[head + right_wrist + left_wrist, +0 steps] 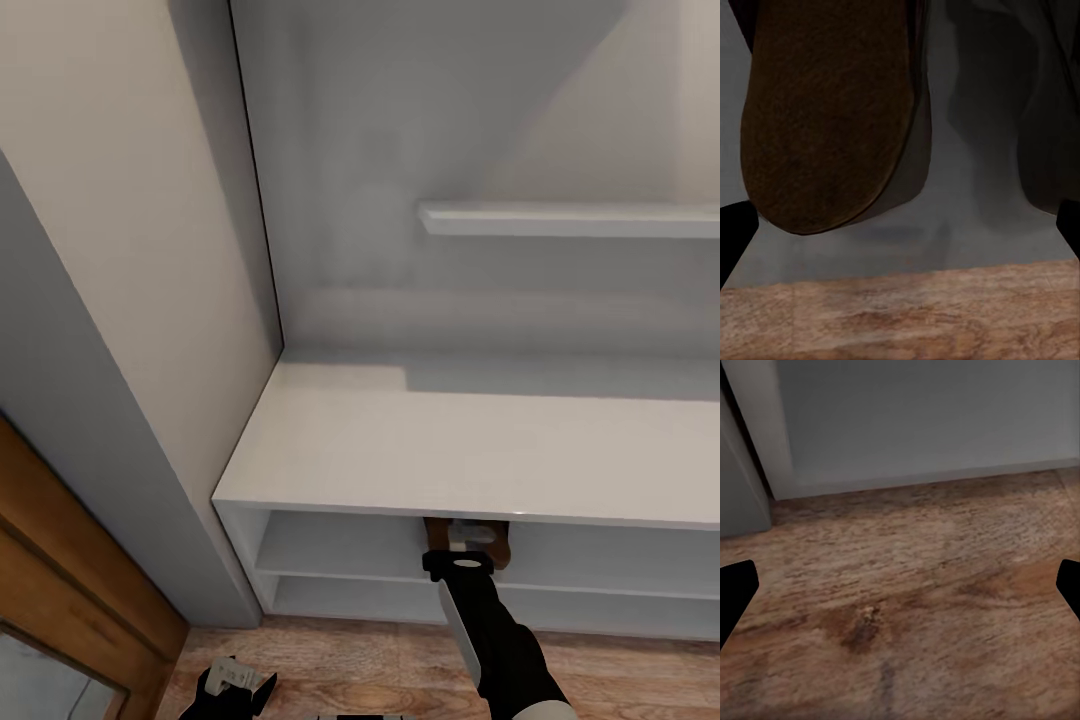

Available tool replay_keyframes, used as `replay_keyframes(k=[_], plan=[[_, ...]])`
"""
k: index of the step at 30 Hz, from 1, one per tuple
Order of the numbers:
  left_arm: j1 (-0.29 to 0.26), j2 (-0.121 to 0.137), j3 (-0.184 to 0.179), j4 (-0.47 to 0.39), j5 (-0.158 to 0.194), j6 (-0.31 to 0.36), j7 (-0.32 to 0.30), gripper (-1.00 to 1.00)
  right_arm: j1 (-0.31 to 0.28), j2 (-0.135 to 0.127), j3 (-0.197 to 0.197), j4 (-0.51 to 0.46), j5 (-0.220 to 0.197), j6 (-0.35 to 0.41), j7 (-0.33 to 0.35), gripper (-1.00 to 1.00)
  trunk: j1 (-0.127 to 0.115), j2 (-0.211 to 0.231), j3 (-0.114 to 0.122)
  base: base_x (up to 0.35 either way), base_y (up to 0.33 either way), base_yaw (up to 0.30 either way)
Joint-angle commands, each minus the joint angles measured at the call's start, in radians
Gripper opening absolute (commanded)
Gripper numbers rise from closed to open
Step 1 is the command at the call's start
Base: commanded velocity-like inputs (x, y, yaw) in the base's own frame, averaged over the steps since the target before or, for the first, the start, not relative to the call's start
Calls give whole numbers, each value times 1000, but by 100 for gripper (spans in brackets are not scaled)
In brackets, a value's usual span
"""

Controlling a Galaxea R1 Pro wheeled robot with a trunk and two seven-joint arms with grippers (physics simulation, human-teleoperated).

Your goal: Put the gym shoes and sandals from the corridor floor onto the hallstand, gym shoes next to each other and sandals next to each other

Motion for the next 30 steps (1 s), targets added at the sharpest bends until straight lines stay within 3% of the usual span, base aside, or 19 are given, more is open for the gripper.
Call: replay_keyframes(k=[1, 12, 30], plan=[[0, 0, -1, 0, -1, -4, -2, 100, 0, 0, 1, -1, 3, 7, -3, 100, 0, 0, -1, 0, 0, 0], [0, 0, -2, -3, -2, -4, -2, 100, 0, 0, 0, -1, 3, 7, -3, 100, 0, 0, -1, -78, -141, 0], [0, 1, -1, -5, -2, -5, -1, 100, 0, 0, 2, -1, 3, 7, -2, 100, 0, 0, -1, -197, -226, 0]])
